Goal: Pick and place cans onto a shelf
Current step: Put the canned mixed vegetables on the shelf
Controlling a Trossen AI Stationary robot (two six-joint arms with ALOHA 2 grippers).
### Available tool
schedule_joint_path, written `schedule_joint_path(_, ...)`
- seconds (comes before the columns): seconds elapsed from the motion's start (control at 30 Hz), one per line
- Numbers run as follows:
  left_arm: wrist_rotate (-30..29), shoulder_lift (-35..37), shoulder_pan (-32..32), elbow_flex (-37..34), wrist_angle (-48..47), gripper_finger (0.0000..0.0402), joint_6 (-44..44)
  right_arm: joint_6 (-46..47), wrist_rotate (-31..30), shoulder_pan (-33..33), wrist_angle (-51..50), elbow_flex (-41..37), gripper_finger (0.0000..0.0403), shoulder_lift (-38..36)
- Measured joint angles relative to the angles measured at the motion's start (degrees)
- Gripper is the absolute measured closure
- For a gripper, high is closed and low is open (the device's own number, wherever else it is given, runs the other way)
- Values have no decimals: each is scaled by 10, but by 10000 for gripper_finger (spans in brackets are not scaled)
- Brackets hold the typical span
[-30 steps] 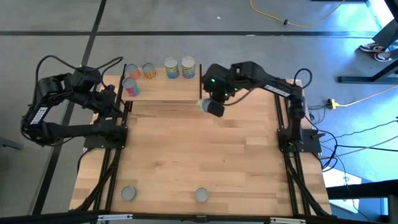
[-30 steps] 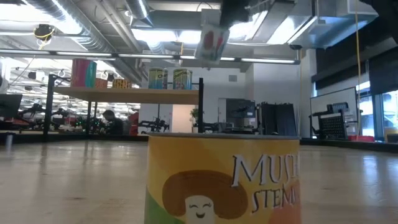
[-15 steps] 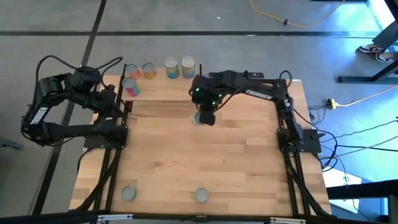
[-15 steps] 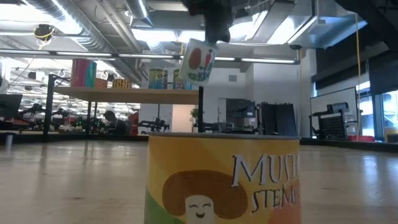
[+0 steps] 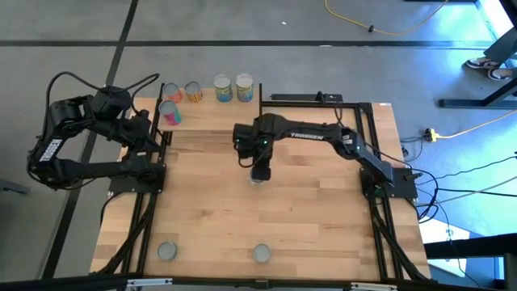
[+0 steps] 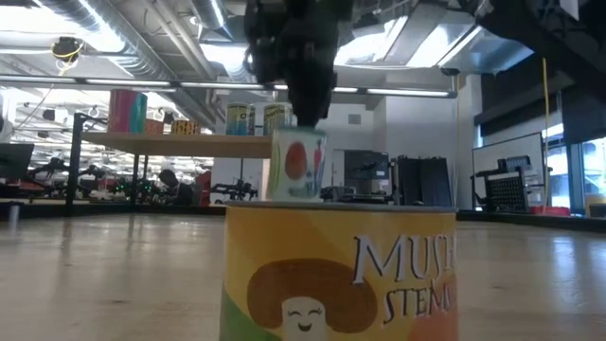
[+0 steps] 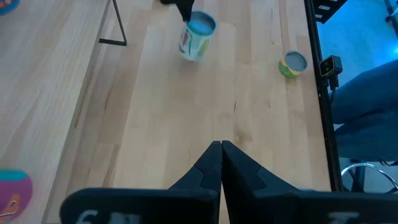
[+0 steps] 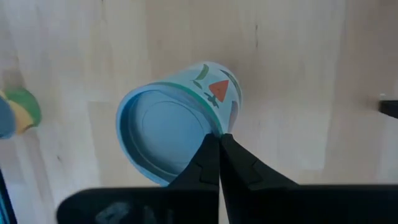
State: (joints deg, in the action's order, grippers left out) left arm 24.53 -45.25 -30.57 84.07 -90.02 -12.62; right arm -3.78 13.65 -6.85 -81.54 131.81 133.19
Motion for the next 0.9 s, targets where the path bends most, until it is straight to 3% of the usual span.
schedule_joint_path(0.23, -3, 0, 0, 0, 0, 401, 1, -13, 0, 0, -1, 0, 403, 38)
schedule_joint_path(0.57, -89, 0, 0, 0, 0, 401, 20, -25, 0, 1, -3, 0, 381, 42)
schedule_joint_path(0.9, -105, 0, 0, 0, 0, 401, 50, -10, 0, 1, 2, 0, 376, 42)
